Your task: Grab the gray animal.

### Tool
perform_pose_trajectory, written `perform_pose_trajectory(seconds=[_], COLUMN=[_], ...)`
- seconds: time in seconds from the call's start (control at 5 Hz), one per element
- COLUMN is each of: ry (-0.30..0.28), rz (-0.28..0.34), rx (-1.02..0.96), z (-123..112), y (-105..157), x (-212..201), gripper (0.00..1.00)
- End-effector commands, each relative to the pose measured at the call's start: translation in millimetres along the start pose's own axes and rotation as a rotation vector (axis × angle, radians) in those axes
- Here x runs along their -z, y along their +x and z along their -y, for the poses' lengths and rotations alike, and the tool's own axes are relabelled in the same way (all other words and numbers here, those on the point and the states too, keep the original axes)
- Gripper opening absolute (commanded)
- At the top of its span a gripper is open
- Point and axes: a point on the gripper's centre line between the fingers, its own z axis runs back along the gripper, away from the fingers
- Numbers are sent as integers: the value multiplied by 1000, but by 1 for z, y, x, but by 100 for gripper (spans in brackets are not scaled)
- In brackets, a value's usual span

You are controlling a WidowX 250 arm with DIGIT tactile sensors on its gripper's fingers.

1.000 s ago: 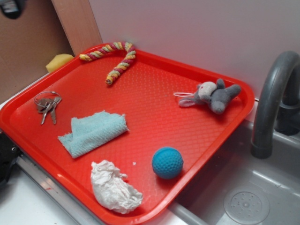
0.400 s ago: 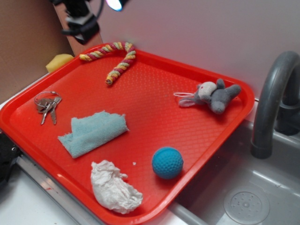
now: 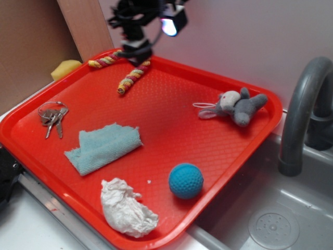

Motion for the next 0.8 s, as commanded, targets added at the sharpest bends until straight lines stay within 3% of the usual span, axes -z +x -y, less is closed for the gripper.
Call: perform_pose_trajectory(seconds=[0.0, 0.4, 0.6], ry=[-9, -55, -74], rz=[155, 210, 196], rx=[122, 166, 186], z=[6, -5, -9], y=[59, 86, 97], x=[15, 38, 47], gripper=[100, 100, 100])
